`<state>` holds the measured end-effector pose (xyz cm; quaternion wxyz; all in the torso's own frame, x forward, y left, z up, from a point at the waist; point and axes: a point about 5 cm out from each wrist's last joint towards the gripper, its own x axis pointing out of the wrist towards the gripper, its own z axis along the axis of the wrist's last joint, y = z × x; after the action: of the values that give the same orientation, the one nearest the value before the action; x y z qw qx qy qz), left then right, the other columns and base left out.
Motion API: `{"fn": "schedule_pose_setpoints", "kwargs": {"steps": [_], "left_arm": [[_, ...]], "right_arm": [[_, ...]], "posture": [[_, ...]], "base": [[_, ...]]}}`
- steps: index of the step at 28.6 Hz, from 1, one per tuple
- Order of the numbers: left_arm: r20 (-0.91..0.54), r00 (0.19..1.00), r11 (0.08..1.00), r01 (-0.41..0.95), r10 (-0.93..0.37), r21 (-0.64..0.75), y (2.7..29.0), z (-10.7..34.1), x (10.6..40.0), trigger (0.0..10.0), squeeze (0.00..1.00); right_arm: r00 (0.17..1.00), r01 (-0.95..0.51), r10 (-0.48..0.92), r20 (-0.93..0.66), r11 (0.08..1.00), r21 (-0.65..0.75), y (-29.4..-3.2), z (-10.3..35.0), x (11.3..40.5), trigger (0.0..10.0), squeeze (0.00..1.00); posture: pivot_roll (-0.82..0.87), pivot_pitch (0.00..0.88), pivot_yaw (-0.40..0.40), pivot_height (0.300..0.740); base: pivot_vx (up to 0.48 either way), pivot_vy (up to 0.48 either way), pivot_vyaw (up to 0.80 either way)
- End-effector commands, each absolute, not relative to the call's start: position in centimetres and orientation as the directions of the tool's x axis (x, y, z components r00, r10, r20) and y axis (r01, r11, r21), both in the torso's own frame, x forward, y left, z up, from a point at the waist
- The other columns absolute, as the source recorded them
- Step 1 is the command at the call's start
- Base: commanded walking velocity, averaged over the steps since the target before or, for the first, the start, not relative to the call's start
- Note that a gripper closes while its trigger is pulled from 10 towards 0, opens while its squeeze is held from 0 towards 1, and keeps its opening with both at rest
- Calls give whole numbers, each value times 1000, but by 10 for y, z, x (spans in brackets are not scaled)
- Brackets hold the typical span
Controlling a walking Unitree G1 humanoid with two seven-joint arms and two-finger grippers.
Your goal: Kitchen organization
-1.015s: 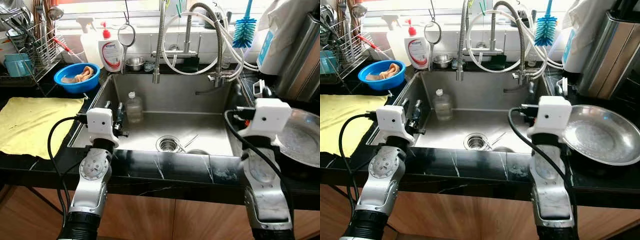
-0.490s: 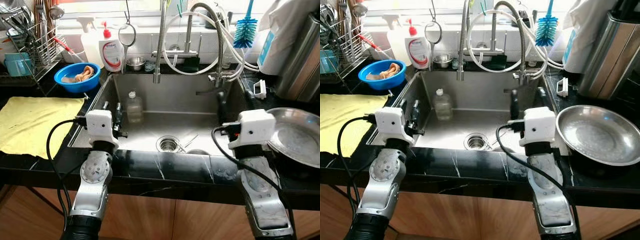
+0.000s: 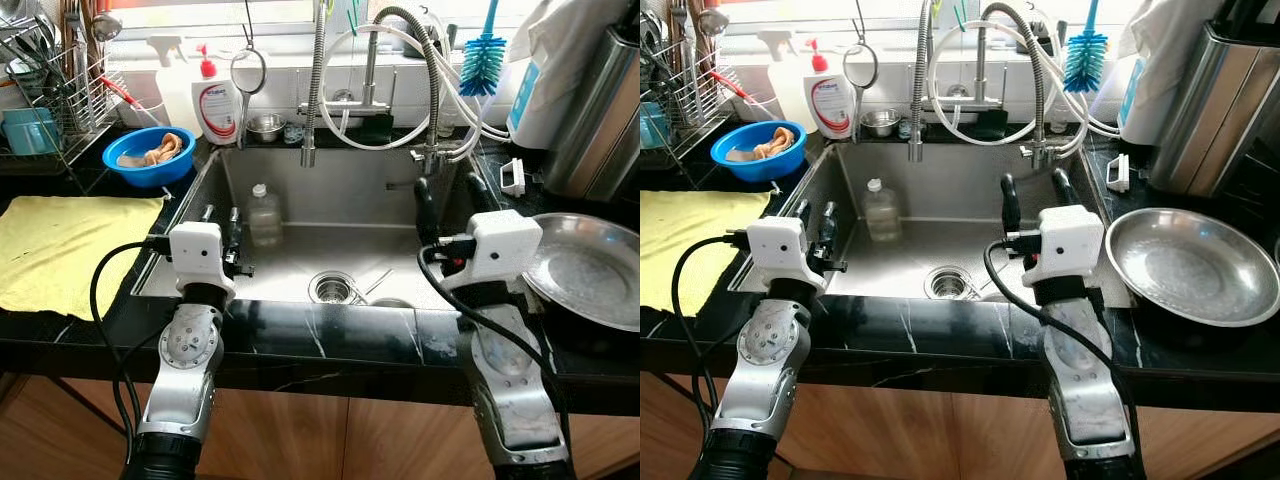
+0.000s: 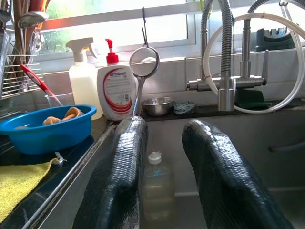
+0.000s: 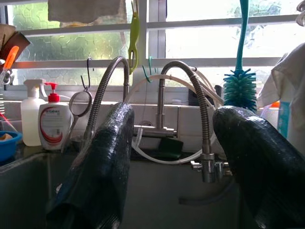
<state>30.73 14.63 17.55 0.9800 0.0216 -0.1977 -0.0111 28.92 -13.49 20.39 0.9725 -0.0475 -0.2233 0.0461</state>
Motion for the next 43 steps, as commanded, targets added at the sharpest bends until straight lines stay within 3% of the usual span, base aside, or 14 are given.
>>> {"fn": "schedule_pose_setpoints", "kwargs": {"steps": [1,18,43], "left_arm": [[407,913,999,-4,-12,38,150,181,307,10000,0],[421,907,998,2,-26,58,149,184,307,10000,0],[427,903,998,25,-47,57,144,186,307,10000,0]], "right_arm": [[893,-78,113,435,992,-98,-133,209,289,10000,0],[912,-84,111,395,993,-85,-127,208,293,10000,0],[924,3,19,382,998,-59,-140,208,296,10000,0]], "posture": [[-127,0,39,740],[-124,0,41,740],[-126,0,38,740]], "base": [[0,480,-775],[0,28,-741],[0,0,-646]]}}
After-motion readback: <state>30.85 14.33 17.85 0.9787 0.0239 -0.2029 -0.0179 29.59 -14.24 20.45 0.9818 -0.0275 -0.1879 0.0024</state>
